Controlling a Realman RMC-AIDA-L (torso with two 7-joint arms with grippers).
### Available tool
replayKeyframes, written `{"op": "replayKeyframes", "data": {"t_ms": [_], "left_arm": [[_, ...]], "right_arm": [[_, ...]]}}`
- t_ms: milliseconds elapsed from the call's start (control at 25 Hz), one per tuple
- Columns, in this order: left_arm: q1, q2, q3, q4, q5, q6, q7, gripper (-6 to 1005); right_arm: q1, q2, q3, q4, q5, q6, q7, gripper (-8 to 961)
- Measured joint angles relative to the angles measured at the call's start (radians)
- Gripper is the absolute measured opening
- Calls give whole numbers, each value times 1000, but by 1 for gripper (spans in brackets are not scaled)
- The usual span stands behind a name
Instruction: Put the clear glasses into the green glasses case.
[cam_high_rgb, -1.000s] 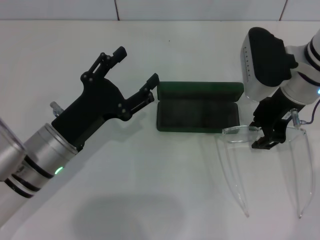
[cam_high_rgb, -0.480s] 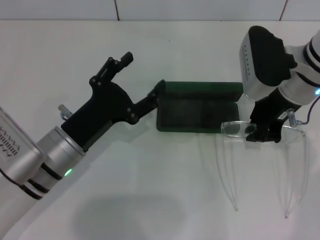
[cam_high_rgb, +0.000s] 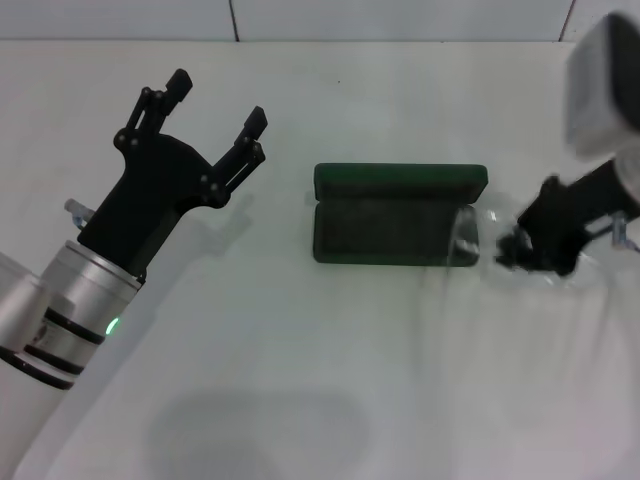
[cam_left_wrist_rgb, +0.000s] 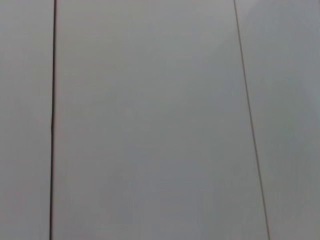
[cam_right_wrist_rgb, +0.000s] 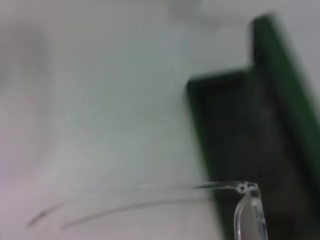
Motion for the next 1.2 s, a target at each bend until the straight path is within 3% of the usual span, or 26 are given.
{"op": "replayKeyframes", "data": {"t_ms": [80, 240, 440, 600, 840, 1200], "left_arm": [[-1, 2, 3, 0, 4, 2, -9, 872], [-1, -1, 1, 24, 0, -4, -31, 872], [-30, 2, 7, 34, 40, -44, -101, 872], [-81, 6, 7, 19, 136, -90, -205, 872], [-167, 7, 7, 11, 247, -115, -306, 872], [-193, 8, 2, 17, 316, -4, -388, 872]], "right_arm": [[-55, -1, 56, 3, 87, 58, -4, 124], [-158, 1, 67, 60, 285, 207, -86, 124], [-257, -3, 82, 124, 575, 257, -238, 124], [-284, -7, 110, 220, 778, 218, -379, 124], [-280, -10, 143, 296, 813, 158, -410, 124], [-275, -10, 139, 323, 810, 132, -402, 124]]}}
